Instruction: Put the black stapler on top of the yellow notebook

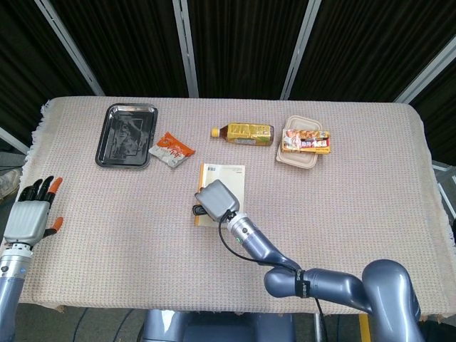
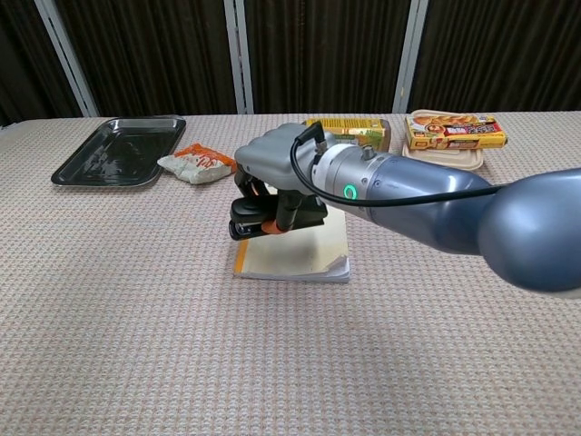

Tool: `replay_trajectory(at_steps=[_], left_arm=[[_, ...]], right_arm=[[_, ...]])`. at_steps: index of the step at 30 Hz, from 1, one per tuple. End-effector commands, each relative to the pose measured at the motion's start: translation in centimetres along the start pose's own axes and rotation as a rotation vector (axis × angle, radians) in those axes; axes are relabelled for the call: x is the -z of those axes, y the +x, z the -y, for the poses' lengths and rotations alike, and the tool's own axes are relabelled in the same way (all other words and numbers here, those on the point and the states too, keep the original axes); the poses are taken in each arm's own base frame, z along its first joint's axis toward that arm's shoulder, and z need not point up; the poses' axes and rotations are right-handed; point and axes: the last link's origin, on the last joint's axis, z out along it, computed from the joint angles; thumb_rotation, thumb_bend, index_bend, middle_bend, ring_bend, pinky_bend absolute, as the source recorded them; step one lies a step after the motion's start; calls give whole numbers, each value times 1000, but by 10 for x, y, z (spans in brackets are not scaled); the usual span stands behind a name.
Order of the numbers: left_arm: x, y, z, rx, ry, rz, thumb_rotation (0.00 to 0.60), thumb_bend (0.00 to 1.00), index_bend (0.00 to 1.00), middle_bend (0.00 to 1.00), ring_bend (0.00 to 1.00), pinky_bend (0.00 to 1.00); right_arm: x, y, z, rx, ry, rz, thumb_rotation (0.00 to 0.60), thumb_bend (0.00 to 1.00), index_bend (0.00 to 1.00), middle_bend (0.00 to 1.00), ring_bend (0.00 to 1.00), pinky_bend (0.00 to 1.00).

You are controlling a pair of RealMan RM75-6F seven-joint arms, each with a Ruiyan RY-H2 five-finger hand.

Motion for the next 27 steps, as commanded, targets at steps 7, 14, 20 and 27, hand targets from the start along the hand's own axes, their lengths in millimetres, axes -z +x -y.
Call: replay_trajectory(at_steps=[7, 14, 20, 27], left_arm=[[-1, -1, 4, 3, 11, 4, 600, 348, 0, 0, 0, 120], [-2, -2, 2, -1, 6, 10, 600, 347, 0, 0, 0, 120], [-1, -2, 1, -4, 1, 4, 600, 347, 0, 0, 0, 120], [-1, -3, 1, -7, 0, 9, 600, 348, 0, 0, 0, 120]], right_arm=[[-15, -13, -3, -5, 3, 31, 600, 342, 669, 508, 638, 751], [-17, -17, -8, -9, -5, 37, 600, 342, 668, 508, 639, 751], [-16, -24, -17, 5, -20, 53, 600, 342, 668, 508, 638, 751], [-17, -30, -25, 5, -39, 66, 600, 341, 665, 508, 635, 751]])
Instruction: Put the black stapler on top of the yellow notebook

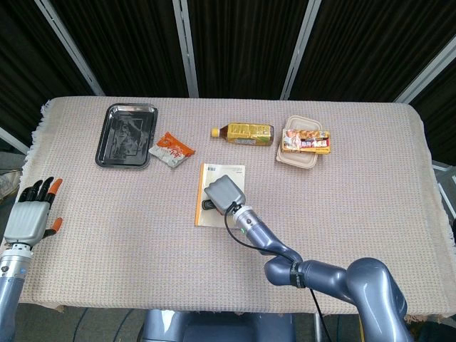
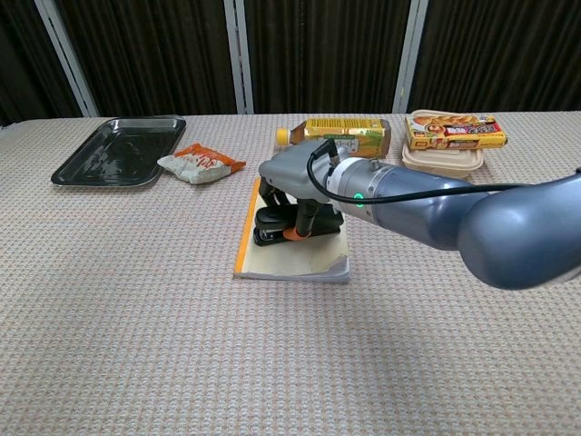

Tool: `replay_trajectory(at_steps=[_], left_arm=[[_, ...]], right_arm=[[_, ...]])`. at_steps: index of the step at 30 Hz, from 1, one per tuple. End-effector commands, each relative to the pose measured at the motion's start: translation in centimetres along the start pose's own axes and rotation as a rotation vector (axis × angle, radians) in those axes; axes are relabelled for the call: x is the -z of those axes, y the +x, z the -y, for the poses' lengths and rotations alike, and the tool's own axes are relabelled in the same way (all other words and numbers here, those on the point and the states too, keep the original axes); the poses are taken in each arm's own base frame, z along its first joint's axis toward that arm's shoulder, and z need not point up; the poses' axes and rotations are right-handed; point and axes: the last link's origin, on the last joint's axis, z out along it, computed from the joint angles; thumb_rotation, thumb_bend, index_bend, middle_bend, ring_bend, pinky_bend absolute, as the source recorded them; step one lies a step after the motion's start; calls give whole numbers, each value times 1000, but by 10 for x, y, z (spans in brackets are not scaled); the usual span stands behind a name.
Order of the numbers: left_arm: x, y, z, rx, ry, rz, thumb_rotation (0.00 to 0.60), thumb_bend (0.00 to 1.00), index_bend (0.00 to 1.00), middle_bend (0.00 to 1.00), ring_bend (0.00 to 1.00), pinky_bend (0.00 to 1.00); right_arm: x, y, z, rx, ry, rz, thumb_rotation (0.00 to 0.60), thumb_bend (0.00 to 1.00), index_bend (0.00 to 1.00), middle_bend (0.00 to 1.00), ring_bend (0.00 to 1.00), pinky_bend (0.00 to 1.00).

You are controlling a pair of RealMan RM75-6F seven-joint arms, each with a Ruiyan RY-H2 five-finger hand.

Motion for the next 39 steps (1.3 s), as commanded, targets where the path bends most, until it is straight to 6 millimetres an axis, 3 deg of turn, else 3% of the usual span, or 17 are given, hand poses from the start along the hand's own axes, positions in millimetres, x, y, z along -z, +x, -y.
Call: replay_trajectory(at_steps=[1, 8, 15, 18, 28, 34, 39], left_arm=[[0, 0, -1, -2, -3, 2, 600, 346, 0, 0, 0, 120], [1, 1, -1, 1, -8, -5, 600, 345, 0, 0, 0, 120], [3, 2, 0, 7, -12, -11, 600, 347, 0, 0, 0, 120], [3, 3, 0, 11, -12, -13, 600, 346, 0, 0, 0, 120], [5, 4, -1, 13, -25, -16, 600, 346, 0, 0, 0, 119], [9, 4, -2, 13, -36, -24, 600, 347, 0, 0, 0, 120], [12, 6, -4, 15, -42, -36, 600, 347, 0, 0, 0, 116]], right_arm=[[0, -1, 0, 1, 2, 2, 600, 340, 660, 507, 631, 751], [2, -3, 3, 12, 1, -2, 600, 318, 529, 447, 577, 745], [8, -1, 4, 17, 10, 18, 600, 297, 118, 220, 346, 664], [11, 2, 5, 32, 10, 16, 600, 292, 19, 134, 272, 622], [38, 28, -3, 93, -29, -46, 600, 277, 0, 2, 124, 410], [77, 56, -25, 114, -113, -100, 600, 276, 0, 0, 110, 364], [121, 76, -54, 110, -210, -152, 600, 259, 0, 0, 29, 149]])
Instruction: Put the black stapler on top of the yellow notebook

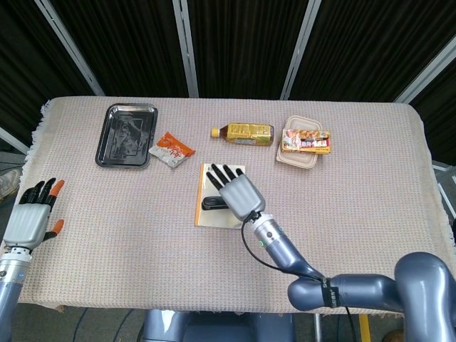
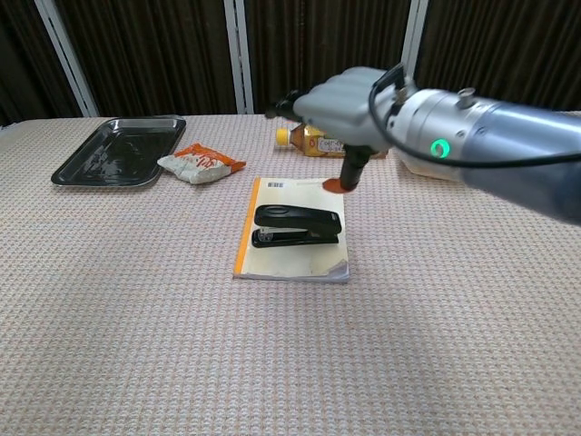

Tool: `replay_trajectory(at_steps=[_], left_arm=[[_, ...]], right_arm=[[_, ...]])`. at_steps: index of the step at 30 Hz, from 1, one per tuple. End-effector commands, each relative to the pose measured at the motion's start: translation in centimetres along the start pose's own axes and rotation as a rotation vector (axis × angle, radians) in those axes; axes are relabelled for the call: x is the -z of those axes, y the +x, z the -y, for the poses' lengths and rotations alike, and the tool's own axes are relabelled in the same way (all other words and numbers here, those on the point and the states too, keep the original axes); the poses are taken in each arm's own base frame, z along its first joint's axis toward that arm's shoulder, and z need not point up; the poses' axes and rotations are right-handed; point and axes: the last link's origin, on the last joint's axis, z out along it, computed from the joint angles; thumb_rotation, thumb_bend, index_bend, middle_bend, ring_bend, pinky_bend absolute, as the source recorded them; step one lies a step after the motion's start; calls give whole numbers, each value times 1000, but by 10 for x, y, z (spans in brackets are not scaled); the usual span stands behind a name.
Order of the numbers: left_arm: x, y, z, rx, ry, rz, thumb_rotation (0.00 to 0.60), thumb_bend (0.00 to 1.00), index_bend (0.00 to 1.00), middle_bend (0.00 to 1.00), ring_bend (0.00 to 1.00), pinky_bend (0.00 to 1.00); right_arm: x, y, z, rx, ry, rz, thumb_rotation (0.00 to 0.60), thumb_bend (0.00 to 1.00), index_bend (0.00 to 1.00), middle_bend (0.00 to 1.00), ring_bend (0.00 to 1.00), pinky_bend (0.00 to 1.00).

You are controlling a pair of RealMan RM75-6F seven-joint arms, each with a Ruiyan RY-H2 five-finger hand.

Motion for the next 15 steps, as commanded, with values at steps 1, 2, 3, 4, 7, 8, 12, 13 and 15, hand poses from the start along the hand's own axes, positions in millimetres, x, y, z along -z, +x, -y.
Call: replay_trajectory(at_steps=[1, 2, 3, 4, 7, 8, 12, 13, 15], left_arm=[[2, 1, -1, 0, -6, -8, 600, 347, 0, 0, 0, 113], [3, 2, -2, 0, -8, -13, 600, 346, 0, 0, 0, 111], [4, 3, -2, 0, -10, -18, 600, 346, 0, 0, 0, 108], [5, 4, -3, 1, -13, -25, 600, 347, 0, 0, 0, 105], [8, 7, -4, 6, -23, -51, 600, 348, 0, 0, 0, 94], [9, 9, -5, 9, -26, -66, 600, 347, 0, 0, 0, 91], [13, 16, -5, 27, -39, -138, 600, 346, 0, 0, 0, 87], [14, 19, -6, 34, -44, -161, 600, 346, 0, 0, 0, 87], [17, 21, -6, 46, -53, -193, 600, 345, 0, 0, 0, 86]], right_arm=[[44, 18, -46, 15, -133, -41, 600, 254, 0, 0, 11, 104], [56, 20, -56, 4, -160, -57, 600, 251, 0, 0, 2, 76], [63, 22, -64, -4, -179, -70, 600, 244, 0, 0, 0, 47], [74, 23, -73, -16, -194, -90, 600, 237, 0, 0, 0, 25], [102, 18, -101, -45, -243, -153, 600, 218, 0, 0, 0, 0], [114, 12, -113, -54, -267, -166, 600, 214, 0, 0, 0, 0], [153, -11, -147, -67, -348, -176, 600, 205, 0, 0, 0, 0], [165, -19, -156, -72, -375, -174, 600, 203, 0, 0, 0, 0], [182, -33, -170, -83, -418, -163, 600, 197, 0, 0, 0, 0]])
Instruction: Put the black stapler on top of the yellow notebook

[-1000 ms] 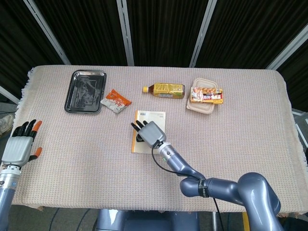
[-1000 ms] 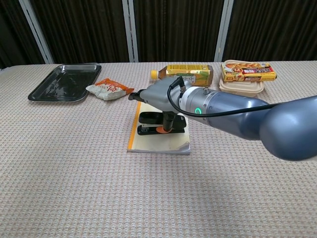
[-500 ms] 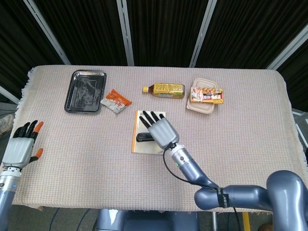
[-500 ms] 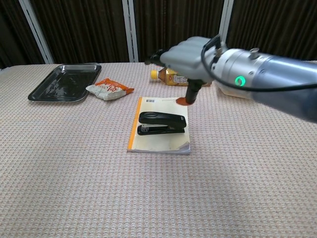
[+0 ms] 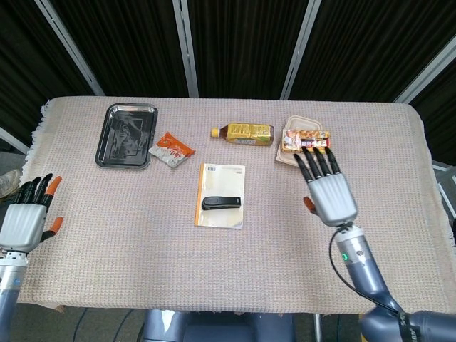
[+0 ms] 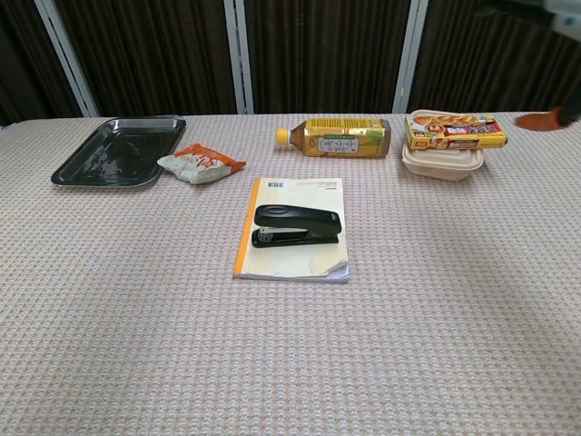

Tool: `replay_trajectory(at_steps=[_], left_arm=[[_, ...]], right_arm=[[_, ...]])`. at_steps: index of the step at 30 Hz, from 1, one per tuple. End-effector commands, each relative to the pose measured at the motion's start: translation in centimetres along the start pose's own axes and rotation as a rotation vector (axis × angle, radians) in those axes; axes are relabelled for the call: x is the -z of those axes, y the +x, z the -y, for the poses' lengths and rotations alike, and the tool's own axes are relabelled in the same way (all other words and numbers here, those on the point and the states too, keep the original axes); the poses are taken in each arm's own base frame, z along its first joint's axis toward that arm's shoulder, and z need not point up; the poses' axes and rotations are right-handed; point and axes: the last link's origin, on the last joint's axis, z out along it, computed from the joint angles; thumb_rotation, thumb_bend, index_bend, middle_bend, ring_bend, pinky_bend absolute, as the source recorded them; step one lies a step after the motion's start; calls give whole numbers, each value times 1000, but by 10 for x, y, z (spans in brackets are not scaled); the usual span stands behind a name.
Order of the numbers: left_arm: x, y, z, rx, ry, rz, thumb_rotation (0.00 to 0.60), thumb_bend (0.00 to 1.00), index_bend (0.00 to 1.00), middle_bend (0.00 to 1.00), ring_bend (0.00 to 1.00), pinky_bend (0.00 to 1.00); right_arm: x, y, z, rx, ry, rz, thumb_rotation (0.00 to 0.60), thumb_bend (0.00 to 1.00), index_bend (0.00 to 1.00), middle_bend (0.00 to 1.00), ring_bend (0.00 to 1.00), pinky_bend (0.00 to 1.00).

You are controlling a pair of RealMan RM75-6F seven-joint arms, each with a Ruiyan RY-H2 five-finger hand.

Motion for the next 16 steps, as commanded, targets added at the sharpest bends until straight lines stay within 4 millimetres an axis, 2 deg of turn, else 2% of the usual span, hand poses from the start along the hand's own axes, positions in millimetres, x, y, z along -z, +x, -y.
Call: replay_trajectory(at_steps=[1, 7, 11, 16], left_arm=[[4, 6, -1, 25, -17, -64, 600, 345, 0, 0, 0, 85], [5, 5, -2, 24, -25, -81, 600, 345, 0, 0, 0, 85], [4, 3, -3, 17, -23, -68, 600, 344, 0, 0, 0, 85], [2, 1, -5, 9, -25, -62, 600, 344, 0, 0, 0, 85]], right_arm=[[49, -21, -68, 23, -123, 2, 600, 196, 0, 0, 0, 0], [85, -40, -106, 32, -241, 27, 600, 193, 0, 0, 0, 0], [102, -50, -118, 41, -305, 62, 600, 192, 0, 0, 0, 0], [107, -58, -125, 17, -336, 110, 600, 191, 0, 0, 0, 0]])
